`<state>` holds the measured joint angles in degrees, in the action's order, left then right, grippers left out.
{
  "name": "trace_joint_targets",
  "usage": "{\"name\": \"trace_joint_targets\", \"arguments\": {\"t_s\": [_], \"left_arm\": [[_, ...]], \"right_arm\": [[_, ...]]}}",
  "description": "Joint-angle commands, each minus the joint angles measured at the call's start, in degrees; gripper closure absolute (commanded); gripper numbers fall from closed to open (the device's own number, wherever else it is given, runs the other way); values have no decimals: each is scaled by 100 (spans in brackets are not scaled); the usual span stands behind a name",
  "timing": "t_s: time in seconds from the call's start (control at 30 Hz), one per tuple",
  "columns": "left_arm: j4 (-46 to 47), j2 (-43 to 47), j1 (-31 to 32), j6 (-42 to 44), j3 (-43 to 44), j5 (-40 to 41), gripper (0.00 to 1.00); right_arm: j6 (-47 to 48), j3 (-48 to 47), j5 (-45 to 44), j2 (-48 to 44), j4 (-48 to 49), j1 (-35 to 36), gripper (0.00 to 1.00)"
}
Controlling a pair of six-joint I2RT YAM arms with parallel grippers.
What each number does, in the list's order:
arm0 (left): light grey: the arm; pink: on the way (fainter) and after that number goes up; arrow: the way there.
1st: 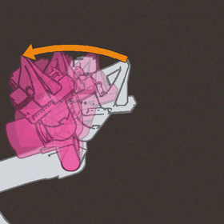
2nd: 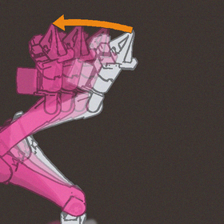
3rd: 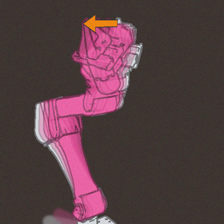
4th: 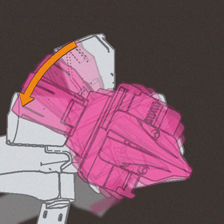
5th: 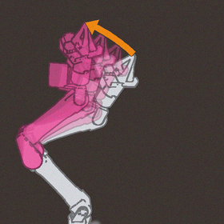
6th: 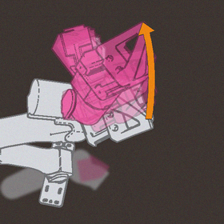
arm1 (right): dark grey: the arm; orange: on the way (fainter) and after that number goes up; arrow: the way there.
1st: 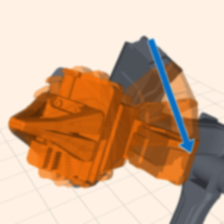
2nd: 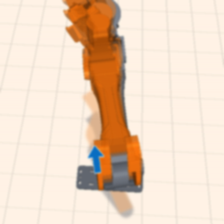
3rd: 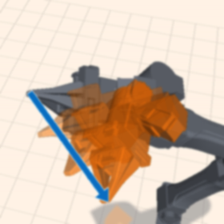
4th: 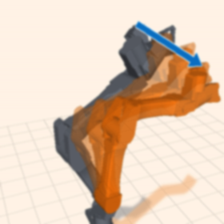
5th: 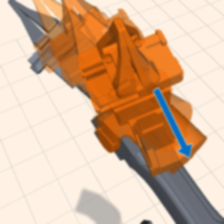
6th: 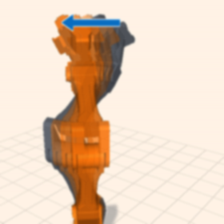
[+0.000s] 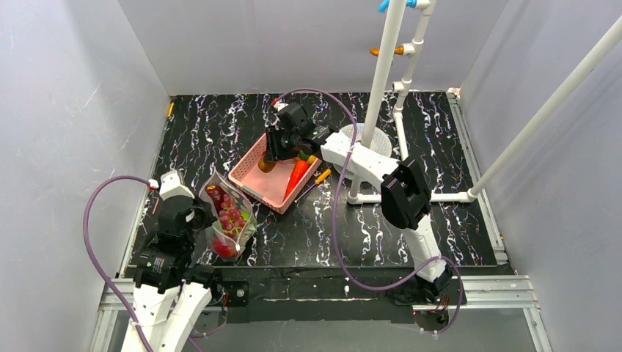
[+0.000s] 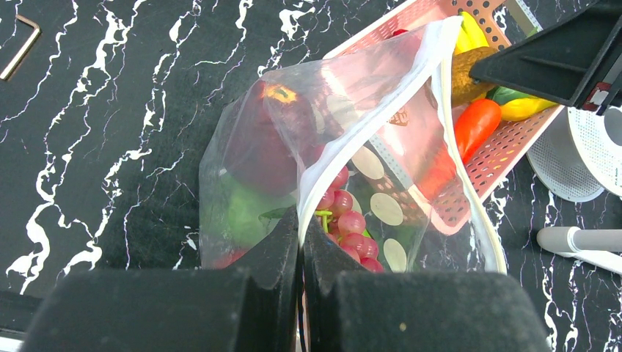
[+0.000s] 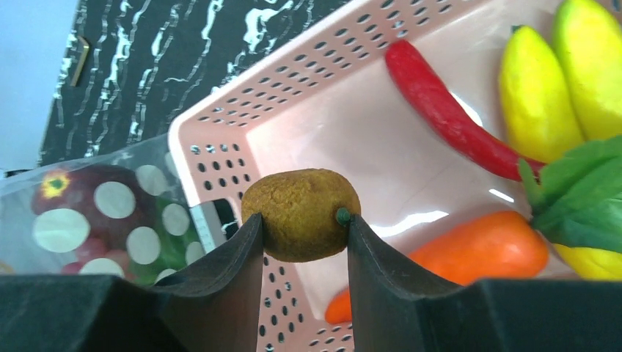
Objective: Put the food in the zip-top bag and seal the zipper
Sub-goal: Pick up the fake vegetable from the bin, then place the fake vegetable in the zipper food storage bag.
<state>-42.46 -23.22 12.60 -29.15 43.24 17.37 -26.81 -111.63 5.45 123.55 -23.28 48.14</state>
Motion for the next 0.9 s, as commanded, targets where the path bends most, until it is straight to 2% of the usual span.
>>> {"name": "trace_joint_targets", "arguments": {"t_s": [0.0,0.1,0.27,0.4,0.53,0.73,0.8,0.87], "left_arm": [[-43,-67,14,5,61,109,100],[-53,-68,10,5,61,109,100],[-44,-72,14,5,60,101,100],[-50,-72,12,2,59,92,100],[-48,-55,12,1,61,105,100],[-58,-26,10,-3,69,117,100],[-62,-17,11,-3,70,118,100],[-62,-1,12,-7,68,115,100]], "right_arm": [[457,85,-511,-742,-271,78,99],[595,213,-532,-1133,-309,248,99],[878,314,-1096,-1592,-490,701,99],[1321,291,-1882,-2024,-595,1302,99],[1506,255,-2114,-2307,-503,1837,99],[1662,314,-1936,-2249,-140,2477,97],[1670,119,-1909,-2059,-234,2586,95],[1685,-182,-1937,-1824,-440,2657,88]]}}
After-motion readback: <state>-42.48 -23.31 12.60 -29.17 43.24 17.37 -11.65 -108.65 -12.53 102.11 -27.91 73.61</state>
